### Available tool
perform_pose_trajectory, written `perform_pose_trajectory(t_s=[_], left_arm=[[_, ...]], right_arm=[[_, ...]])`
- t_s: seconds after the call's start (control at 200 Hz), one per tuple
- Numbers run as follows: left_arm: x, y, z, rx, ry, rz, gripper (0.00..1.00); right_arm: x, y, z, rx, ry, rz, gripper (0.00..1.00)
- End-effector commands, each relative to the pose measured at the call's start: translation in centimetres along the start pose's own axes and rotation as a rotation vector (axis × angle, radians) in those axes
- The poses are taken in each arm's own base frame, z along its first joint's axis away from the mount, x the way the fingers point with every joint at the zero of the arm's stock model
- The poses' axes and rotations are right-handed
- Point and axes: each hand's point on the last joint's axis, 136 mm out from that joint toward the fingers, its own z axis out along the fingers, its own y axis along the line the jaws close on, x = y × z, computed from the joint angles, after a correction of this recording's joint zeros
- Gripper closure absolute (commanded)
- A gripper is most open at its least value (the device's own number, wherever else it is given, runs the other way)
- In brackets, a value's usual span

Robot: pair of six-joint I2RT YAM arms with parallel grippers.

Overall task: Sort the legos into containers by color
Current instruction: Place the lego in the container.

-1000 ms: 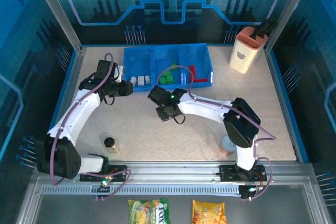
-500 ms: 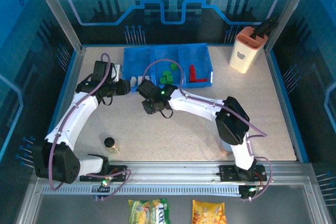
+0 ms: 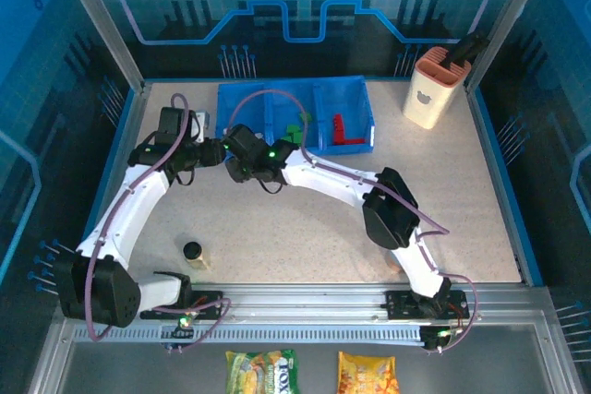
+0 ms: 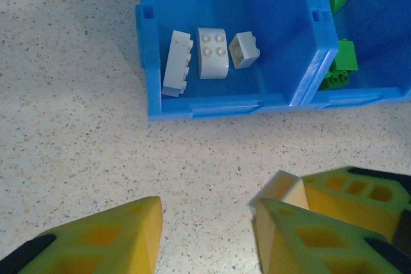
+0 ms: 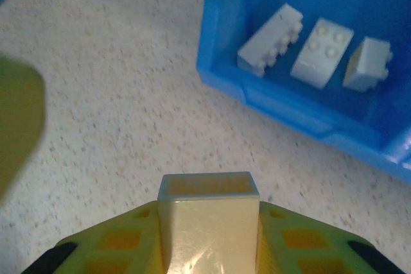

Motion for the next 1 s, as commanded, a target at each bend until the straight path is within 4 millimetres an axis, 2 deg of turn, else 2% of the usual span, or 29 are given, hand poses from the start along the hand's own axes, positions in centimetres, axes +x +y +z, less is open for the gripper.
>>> perform_pose_trajectory(t_s=[0.0, 0.12, 0.145, 0.335, 0.725, 0.855, 0.99], left_arm=[[-0.8, 0.4, -1.0, -0.002, -0.052, -0.014, 0.56], [-1.0, 0.5, -1.3, 0.0, -0.064, -0.021, 0.56], [-1.0, 0.5, -1.3, -0.001, -0.067, -0.022, 0.56], [-1.3, 1.1, -1.7, -0.014, -0.088, -0.044, 0.56], [-1.3, 1.6, -1.4, -0.024, -0.079, -0.056, 0.56], [-1.2, 1.8, -1.3, -0.026, -0.076, -0.061, 0.56], [-1.3, 2.0, -1.1, -0.031, -0.072, -0.066, 0.56]], right_arm=[[-2.6, 0.8, 1.1, 0.015, -0.083, -0.022, 0.67], [-4.5, 0.1, 1.9, 0.066, -0.13, -0.009, 0.67], [-4.1, -0.2, 3.2, 0.086, -0.121, -0.009, 0.67], [-5.5, -2.3, 6.1, 0.136, -0.163, 0.034, 0.67], [-6.2, -6.0, 11.7, 0.129, -0.222, 0.097, 0.64], [-6.2, -6.8, 12.7, 0.123, -0.227, 0.11, 0.63], [-7.4, -6.3, 11.9, 0.096, -0.25, 0.088, 0.59]])
